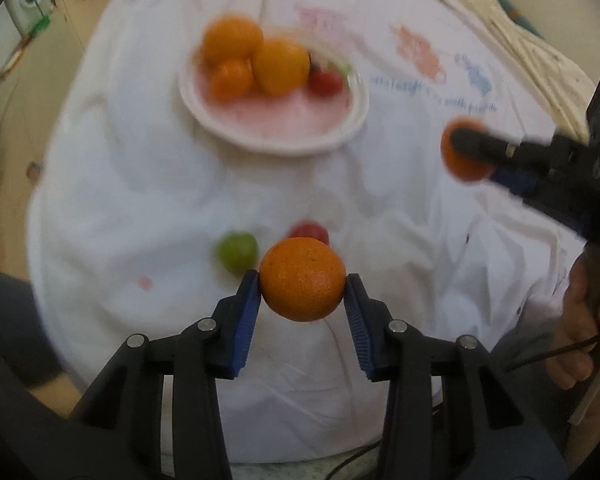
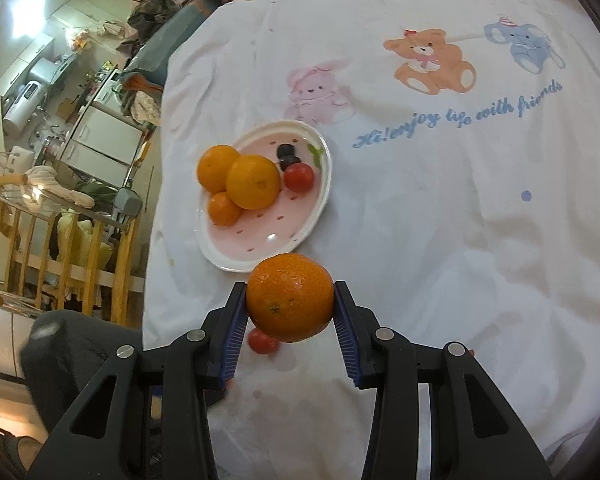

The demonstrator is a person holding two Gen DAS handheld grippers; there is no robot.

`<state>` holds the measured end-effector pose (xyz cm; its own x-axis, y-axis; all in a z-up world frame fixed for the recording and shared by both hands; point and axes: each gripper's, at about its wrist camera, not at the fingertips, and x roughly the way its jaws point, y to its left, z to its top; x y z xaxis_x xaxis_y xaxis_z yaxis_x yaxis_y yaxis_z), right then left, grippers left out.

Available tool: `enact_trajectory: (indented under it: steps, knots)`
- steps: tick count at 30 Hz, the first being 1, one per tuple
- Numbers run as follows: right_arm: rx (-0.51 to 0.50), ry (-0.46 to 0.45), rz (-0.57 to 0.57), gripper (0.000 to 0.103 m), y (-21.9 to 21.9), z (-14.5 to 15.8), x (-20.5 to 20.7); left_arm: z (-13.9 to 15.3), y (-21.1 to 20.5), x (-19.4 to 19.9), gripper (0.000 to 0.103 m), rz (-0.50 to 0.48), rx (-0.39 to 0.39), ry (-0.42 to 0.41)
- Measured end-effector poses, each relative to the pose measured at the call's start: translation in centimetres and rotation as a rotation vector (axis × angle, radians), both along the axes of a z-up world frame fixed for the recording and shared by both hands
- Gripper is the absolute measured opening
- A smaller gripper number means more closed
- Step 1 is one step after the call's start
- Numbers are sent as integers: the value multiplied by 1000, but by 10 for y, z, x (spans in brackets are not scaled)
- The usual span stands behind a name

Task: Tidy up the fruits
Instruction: 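Carry both fruits over the plate and lower them onto it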

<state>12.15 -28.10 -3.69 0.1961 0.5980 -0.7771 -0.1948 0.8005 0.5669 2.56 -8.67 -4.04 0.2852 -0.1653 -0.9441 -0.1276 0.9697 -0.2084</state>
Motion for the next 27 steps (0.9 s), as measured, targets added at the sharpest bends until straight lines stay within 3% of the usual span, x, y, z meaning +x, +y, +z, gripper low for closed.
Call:
enact_trajectory:
  steps: [7, 13, 19, 27]
  knots:
    - [7, -17, -12, 44, 4, 17, 3, 40, 52, 34, 38, 45, 30, -96]
    - [0, -52, -7, 44, 15, 39, 20, 57, 85, 65, 38, 49, 78, -147]
    - [-33, -56, 18, 44, 37, 42, 49, 59, 97, 99, 38, 32, 92, -161]
    - [-64, -32, 35, 44, 63, 21, 98, 43, 98, 136, 38, 7, 87, -153]
